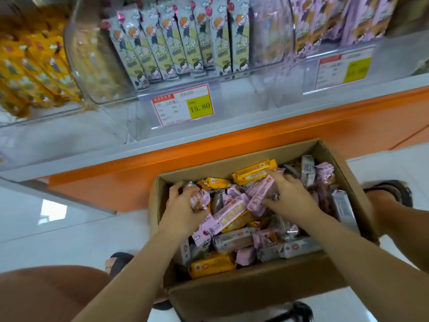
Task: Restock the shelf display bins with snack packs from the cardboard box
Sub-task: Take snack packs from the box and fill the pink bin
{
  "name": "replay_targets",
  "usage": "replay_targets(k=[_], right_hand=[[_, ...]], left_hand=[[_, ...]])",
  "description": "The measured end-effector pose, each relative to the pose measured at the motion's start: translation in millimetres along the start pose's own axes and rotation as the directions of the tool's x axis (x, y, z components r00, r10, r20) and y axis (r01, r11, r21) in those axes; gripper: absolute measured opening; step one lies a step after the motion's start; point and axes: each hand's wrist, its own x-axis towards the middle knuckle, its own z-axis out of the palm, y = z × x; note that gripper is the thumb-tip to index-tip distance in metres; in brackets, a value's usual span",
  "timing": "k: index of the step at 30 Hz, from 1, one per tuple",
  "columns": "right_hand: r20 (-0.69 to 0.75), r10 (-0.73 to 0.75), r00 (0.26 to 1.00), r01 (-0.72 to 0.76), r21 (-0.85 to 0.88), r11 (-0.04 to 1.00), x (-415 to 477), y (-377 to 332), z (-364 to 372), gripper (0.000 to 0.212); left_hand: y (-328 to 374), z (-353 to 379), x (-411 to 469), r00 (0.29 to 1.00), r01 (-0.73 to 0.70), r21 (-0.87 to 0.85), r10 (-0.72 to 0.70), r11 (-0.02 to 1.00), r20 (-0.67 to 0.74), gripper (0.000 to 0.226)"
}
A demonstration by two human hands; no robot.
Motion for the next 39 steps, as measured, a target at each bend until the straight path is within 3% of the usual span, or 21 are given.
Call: replay_targets(k=[5,7,10,15,21,24,28,35,39], right_hand=[[-0.003,-0.033,0.999,0.032,-0.099,0.995,-1,-10,-12,0.068],[0.02,-0.048,0.999,0.048,-0.037,0.998,-3,-13,-22,0.062],[0.025,-0.118,0.993,0.116,0.071,0.991,-9,-16,-32,0.036],[-0.31,-0.091,0.946,0.178,0.267,0.947,-20,-26,-29,0.021],[0.031,-0.097,0.995,0.085,0.275,0.958,-30,-30,9,0.022],[0.071,-0.06,0.996,0.034,0.33,0.943,-24,-30,11,0.015],[0.149,-0.015,0.989,-0.046,0.395,0.917,-16,-35,10,0.03],[0.255,-0.004,0.967,-0.101,0.397,0.912,-8,-45,20,0.039],[0.347,0.044,0.937,-0.242,0.552,0.798,-9,-53,26,0.04]], left_hand=[[-3,-4,1,0.997,-0.042,-0.095,0.049,0.995,0.063,0.054],[-3,-7,1,0.993,-0.059,-0.115,0.07,0.992,0.096,0.059],[-1,-8,1,0.987,-0.089,-0.136,0.105,0.987,0.119,0.067],[7,2,-5,0.966,-0.192,-0.156,0.214,0.969,0.142,0.061],[0,2,-4,0.981,0.007,-0.386,0.068,0.922,0.182,0.063],[-9,-2,2,0.975,0.054,-0.268,0.007,0.962,0.222,0.061],[-10,3,9,0.969,0.093,-0.21,-0.04,0.973,0.242,0.06],[-9,-2,29,0.921,0.178,-0.089,-0.134,0.98,0.365,0.084],[-9,-3,29,0.877,0.242,-0.115,-0.167,0.963,0.451,0.079]])
